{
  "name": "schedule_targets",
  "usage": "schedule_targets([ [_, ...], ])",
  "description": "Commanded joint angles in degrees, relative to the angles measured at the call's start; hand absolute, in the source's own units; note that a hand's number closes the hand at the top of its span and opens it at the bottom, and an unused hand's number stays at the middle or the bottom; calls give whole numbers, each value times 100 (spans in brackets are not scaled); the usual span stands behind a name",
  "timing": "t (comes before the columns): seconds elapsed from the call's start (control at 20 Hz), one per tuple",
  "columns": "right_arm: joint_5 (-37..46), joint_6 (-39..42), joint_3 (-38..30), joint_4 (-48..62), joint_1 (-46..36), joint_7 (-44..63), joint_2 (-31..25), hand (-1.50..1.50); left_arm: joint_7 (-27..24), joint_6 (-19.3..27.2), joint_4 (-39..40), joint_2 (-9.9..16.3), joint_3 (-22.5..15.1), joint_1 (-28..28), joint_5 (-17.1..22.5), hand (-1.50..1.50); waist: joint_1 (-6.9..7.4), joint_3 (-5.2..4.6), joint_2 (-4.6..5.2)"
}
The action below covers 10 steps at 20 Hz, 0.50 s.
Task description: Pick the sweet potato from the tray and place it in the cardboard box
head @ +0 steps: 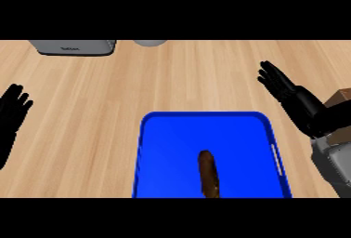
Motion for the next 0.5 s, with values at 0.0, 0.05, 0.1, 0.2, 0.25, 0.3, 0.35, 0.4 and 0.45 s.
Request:
schedule_targets([
  [0.0,574,-570,119,-727,-160,358,-30,-150,-301,-172,234,-63,-51,-184,-208,0,-62,146,-1],
  [0.05,987,-919,284,-1100,-475,619,-200,-150,-493,-342,-15,38,-195,-78,-297,0,-100,127,-63],
  [0.1,1289,-1035,321,-1297,-837,736,-345,-150,-504,-266,-40,7,-445,-240,-556,0,-206,110,-97],
  [0.2,1897,-1119,421,-1601,-1382,991,-721,-150,-563,-420,-236,249,-600,-511,-804,0,-359,73,-214],
  [0.25,2140,-1170,348,-1741,-1649,1096,-929,-150,-566,-551,-342,383,-662,-603,-871,0,-440,60,-294],
  [0.3,2883,-672,747,-1371,-1475,1309,-1806,-150,-488,-517,-262,200,-775,-489,-799,0,-599,-21,-278],
  [0.35,3059,-864,755,-1609,-1598,1669,-1824,-150,-580,-606,-255,226,-857,-444,-876,0,-572,26,-264],
  [0.4,3246,-943,944,-1952,-1590,1989,-1777,-150,-605,-600,-307,167,-920,-500,-907,0,-527,72,-222],
  [0.45,3373,-943,1074,-2322,-1701,2320,-1746,-150,-671,-611,-215,97,-1035,-533,-1004,0,-525,84,-186],
])
